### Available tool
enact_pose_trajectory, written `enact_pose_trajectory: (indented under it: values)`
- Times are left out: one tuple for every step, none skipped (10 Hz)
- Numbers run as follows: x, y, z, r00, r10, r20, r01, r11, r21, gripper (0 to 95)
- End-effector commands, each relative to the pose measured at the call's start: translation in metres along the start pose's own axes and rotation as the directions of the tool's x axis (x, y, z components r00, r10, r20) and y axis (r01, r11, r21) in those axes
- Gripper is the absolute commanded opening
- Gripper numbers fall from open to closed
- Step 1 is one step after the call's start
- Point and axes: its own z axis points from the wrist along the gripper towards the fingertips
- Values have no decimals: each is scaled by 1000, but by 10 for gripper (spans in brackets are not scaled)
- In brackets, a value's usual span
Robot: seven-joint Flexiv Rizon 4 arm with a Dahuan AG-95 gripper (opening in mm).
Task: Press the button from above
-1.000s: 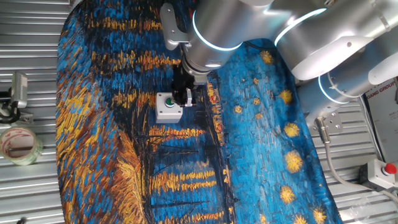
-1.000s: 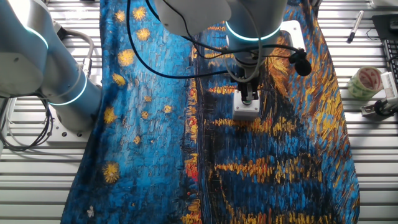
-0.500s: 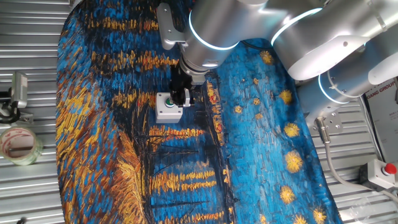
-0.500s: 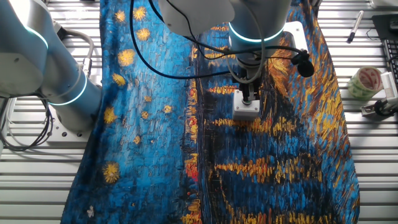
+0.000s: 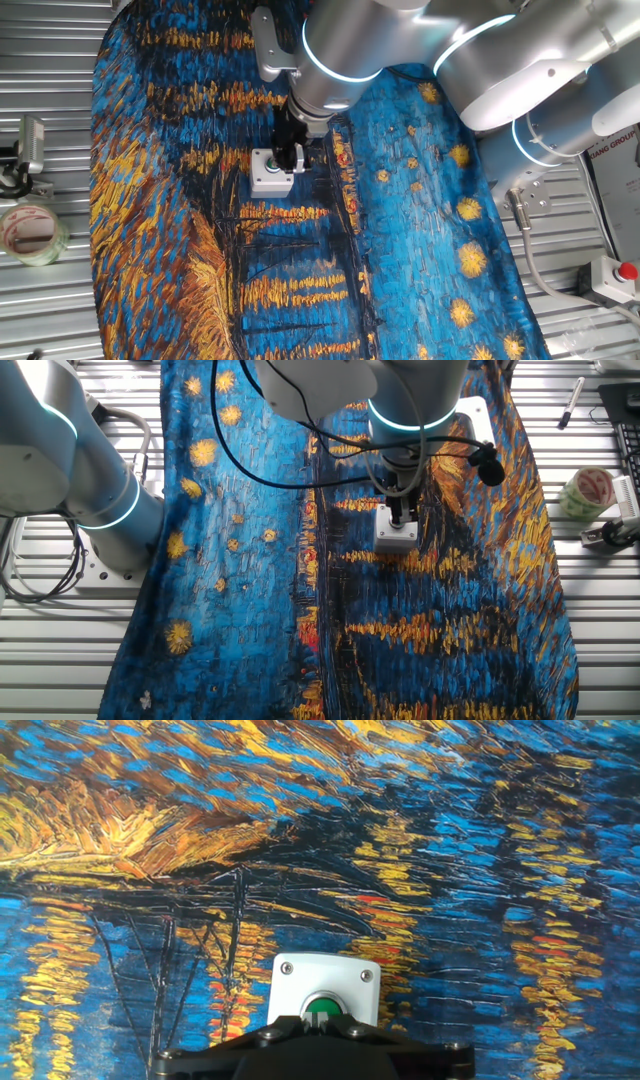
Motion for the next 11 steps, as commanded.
enact_pose_trajectory:
  values:
    - [1, 0, -2, 1000, 2, -2, -2, 1000, 1, 0]
    - [1, 0, -2, 1000, 2, -2, -2, 1000, -1, 0]
    - [1, 0, -2, 1000, 2, -3, -2, 1000, 0, 0]
    - [1, -1, -2, 1000, 0, -5, 0, 1000, -2, 0]
    - [1, -2, -2, 1000, -4, -5, 4, 1000, -4, 0]
    - [1, -2, -2, 1000, -7, -5, 7, 1000, -6, 0]
    - [1, -2, -2, 1000, -7, -5, 7, 1000, -6, 0]
    - [2, -2, -2, 1000, -8, -5, 8, 1000, -6, 0]
    - [2, -2, -2, 1000, -7, -6, 7, 1000, -6, 0]
    - [2, -2, -2, 1000, -5, -5, 5, 1000, -6, 0]
    - [2, -2, -1, 1000, -5, -4, 5, 1000, -6, 0]
